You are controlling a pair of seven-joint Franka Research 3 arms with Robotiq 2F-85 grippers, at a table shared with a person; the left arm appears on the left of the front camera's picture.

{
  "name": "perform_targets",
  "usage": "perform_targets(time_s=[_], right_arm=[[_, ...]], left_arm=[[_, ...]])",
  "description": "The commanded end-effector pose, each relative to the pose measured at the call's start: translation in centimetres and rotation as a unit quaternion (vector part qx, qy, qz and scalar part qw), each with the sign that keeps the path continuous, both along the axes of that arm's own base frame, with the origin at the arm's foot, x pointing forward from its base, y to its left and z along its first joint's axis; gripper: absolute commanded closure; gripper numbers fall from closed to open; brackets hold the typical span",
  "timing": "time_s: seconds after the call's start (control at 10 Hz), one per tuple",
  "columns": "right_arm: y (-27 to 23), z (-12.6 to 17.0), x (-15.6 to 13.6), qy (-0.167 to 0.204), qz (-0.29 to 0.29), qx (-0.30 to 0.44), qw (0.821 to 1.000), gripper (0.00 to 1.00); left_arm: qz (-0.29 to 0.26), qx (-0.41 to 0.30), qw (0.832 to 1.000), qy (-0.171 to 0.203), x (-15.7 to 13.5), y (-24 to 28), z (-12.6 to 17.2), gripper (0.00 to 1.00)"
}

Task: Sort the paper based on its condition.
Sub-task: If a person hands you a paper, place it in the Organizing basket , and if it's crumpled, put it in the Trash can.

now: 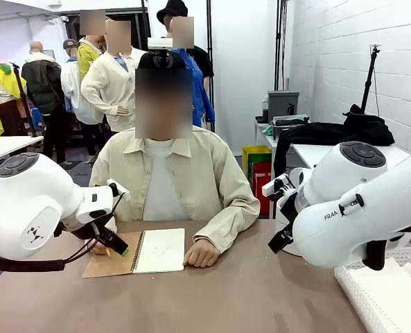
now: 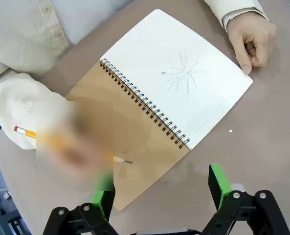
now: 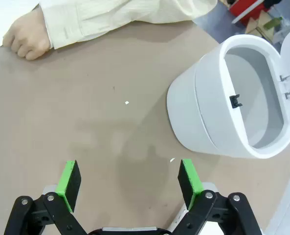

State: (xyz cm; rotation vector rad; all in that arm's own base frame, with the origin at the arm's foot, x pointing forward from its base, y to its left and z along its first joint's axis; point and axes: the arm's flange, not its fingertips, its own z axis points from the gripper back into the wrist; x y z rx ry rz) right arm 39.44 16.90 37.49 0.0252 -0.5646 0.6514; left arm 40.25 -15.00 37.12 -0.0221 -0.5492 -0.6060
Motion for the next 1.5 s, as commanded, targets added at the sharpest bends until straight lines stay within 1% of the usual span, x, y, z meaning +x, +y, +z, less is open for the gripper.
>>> perform_targets(time_s=[0.0,1.4], right_arm=[[0.0,0.0,0.0,0.0,0.0,0.0,1.0,0.0],[0.0,0.0,0.0,0.0,0.0,0.0,1.0,0.0]], left_arm=[[0.0,0.0,1.0,0.0,0.0,0.0,0.0,0.0],[0.0,0.0,1.0,0.0,0.0,0.0,0.0,0.0]])
